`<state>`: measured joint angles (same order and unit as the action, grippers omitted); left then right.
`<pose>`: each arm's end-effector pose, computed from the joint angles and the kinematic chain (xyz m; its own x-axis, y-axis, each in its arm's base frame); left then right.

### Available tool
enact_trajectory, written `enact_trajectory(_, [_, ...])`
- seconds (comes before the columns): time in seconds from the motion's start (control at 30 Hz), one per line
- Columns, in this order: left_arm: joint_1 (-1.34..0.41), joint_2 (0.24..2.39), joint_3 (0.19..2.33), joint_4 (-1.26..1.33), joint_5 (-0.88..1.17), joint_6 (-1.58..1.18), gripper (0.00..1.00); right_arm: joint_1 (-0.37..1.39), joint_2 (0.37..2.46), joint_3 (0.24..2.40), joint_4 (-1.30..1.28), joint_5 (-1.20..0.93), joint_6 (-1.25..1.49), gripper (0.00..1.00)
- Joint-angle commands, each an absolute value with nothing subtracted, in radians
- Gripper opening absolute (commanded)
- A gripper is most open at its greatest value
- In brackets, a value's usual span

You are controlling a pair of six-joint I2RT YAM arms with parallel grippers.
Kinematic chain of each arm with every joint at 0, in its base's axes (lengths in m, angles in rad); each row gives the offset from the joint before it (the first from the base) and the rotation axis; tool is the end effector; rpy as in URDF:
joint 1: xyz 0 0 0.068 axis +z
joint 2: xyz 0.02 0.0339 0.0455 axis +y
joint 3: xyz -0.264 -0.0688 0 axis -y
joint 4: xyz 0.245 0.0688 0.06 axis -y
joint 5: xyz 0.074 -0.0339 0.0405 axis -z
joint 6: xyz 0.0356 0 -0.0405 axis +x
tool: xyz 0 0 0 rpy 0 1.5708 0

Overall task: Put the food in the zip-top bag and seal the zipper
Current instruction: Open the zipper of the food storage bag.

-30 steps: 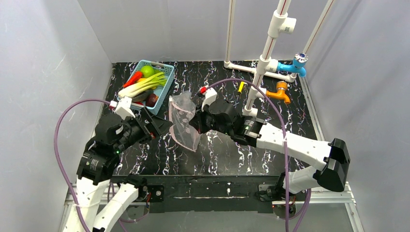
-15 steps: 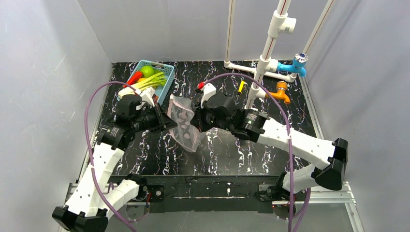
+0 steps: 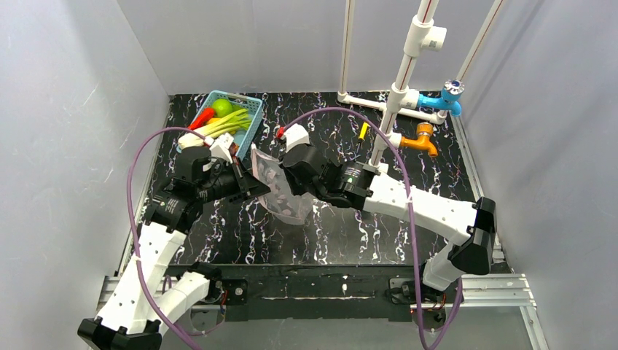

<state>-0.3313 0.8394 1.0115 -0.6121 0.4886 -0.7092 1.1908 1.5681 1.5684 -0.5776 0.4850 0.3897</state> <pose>0.1555 -0.0712 0.3661 -0.7542 -0.3487 -0.5564 0.2604 0.6190 -0.7409 0.1462 0.3214 0.3800 -0.4443 -0.2063 -0.8718 -0.5490 0.8317 0.0830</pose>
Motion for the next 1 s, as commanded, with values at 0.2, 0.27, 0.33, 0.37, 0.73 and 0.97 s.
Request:
enact_trajectory(0.2, [-0.336,0.864,1.078,-0.766,0.447,-0.636,0.00,1.203,1.483,1.526,-0.585,0.850,0.263,0.01])
enact_trajectory(0.27, [-0.335,0.863,1.068,-0.769,0.457,-0.633,0.00,1.208,1.433,1.470,-0.541,0.821,0.247,0.01])
enact_trajectory(0.33, [-0.335,0.862,1.053,-0.745,0.479,-0.647,0.00,1.218,1.391,1.425,-0.486,0.772,0.232,0.01])
enact_trajectory(0.37, [-0.336,0.863,1.048,-0.725,0.497,-0.657,0.01,1.223,1.382,1.419,-0.479,0.754,0.235,0.01])
enact_trajectory(0.73, [-0.335,0.832,1.207,-0.798,0.364,-0.516,0.84,1.229,1.350,1.388,-0.513,0.730,0.227,0.01])
enact_trajectory(0.97, [-0.336,0.715,1.239,-0.879,-0.060,-0.452,0.98,1.226,1.304,1.311,-0.471,0.698,0.239,0.01])
